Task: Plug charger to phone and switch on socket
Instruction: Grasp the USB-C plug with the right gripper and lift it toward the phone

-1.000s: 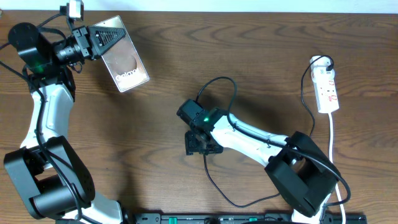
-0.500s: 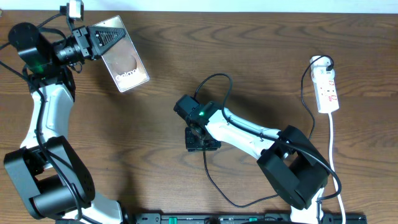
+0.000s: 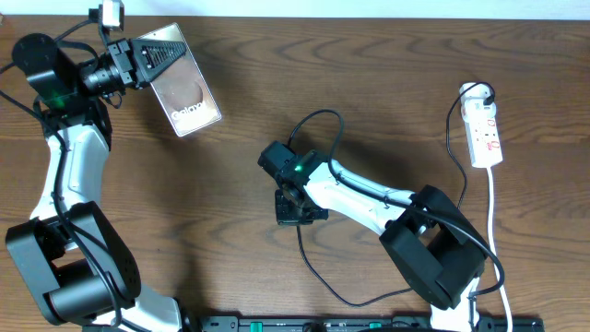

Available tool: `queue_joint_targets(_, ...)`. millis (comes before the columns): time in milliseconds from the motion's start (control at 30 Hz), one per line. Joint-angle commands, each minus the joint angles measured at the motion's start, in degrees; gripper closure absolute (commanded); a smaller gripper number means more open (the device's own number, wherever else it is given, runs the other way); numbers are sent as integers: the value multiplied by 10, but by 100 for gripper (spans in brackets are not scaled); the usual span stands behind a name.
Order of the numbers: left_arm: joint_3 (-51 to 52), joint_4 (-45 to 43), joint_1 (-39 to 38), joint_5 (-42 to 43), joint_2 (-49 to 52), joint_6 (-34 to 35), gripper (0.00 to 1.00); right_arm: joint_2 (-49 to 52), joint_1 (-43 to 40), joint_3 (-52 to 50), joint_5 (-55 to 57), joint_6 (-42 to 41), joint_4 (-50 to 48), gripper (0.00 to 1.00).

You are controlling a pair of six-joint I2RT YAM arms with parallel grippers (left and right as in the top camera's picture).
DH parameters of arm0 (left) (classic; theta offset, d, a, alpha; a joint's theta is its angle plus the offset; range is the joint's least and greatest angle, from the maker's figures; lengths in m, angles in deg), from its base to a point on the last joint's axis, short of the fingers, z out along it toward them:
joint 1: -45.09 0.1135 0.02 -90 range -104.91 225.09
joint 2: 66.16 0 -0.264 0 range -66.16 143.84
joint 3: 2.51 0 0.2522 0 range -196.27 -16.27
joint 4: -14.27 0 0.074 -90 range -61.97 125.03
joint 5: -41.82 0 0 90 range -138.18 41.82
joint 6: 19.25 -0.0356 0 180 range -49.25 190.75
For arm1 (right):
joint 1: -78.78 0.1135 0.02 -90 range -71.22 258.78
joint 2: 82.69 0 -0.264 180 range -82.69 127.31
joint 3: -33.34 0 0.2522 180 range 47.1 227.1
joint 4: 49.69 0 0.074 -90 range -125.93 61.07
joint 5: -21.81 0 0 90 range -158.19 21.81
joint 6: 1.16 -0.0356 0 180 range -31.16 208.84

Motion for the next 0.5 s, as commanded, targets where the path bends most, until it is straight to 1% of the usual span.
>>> queue_joint_targets(0, -10, -5, 1, 11, -9, -8, 93, 14, -4, 14, -1, -2, 9, 99)
queue_joint_targets(67, -10, -5, 1, 11, -9, -8, 93, 14, -7, 24, -2, 3, 21, 99)
queue_joint_targets(167, -10, -5, 1, 11, -9, -8, 93, 13, -14, 48, -27, 32, 24, 99)
queue_joint_targets(233, -10, -5, 1, 11, -9, -8, 93, 13, -23, 70, -77, 80, 14, 99)
queue_joint_targets(300, -10, -5, 1, 11, -9, -8, 93, 13, -33, 93, -160, 156, -7, 99)
queue_joint_targets(400, -10, -5, 1, 11, -9, -8, 92, 13, -48, 122, -344, 306, -50, 99)
queue_joint_targets(467, -10, -5, 1, 11, -9, -8, 93, 13, -57, 135, -458, 385, -76, 99)
